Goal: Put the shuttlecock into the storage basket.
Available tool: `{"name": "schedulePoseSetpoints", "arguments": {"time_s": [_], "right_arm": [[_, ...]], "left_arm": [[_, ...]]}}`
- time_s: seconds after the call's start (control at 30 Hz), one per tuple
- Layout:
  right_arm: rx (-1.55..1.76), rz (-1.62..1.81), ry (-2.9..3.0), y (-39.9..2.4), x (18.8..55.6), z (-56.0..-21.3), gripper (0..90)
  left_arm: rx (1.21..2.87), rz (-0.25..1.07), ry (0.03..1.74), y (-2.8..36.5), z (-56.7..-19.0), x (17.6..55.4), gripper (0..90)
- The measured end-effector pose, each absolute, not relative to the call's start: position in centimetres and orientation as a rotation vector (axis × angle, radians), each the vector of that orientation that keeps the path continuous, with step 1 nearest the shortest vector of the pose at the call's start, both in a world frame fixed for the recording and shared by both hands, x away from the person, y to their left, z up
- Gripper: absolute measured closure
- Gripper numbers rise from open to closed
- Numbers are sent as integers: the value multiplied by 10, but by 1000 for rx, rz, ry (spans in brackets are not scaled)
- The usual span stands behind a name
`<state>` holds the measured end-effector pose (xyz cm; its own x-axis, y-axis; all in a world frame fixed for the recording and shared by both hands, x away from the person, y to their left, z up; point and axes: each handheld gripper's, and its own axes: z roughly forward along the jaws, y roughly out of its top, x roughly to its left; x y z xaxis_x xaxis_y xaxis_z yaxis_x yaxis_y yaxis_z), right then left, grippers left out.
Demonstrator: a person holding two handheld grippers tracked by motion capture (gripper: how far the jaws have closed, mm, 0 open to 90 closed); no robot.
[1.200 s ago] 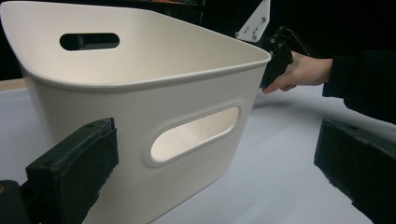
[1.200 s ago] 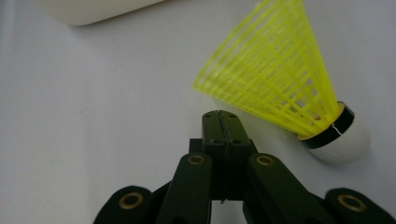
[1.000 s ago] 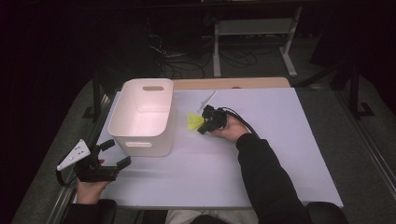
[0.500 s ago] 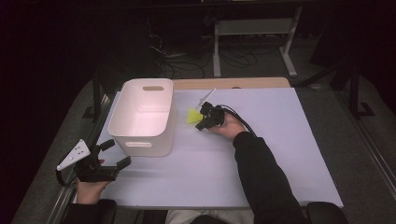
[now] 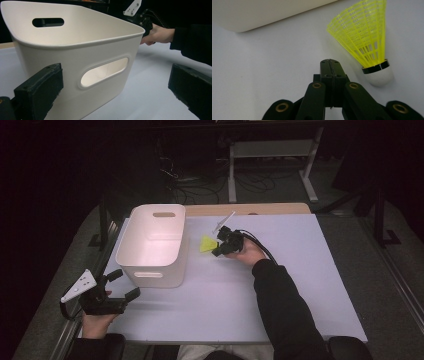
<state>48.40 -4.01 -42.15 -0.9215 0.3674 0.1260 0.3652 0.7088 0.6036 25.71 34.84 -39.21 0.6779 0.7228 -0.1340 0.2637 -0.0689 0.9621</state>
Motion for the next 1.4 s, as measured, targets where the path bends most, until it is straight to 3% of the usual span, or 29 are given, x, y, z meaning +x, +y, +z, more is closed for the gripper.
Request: {"name": "schedulePoseSetpoints", "arguments": {"time_s": [0.67,0.87,1.37,1.4], "right_arm": [[641,1056,2866,-60,490,-400,885],[629,1045,2866,-61,493,-391,840],[615,1004,2823,-67,503,-377,489],[610,1012,2830,-67,507,-375,392]], "left_arm": [[1645,459,816,348,-392,258,0],[1645,458,815,348,-392,258,0],[1649,459,814,348,-392,259,0],[1655,462,817,348,-393,259,0]]}}
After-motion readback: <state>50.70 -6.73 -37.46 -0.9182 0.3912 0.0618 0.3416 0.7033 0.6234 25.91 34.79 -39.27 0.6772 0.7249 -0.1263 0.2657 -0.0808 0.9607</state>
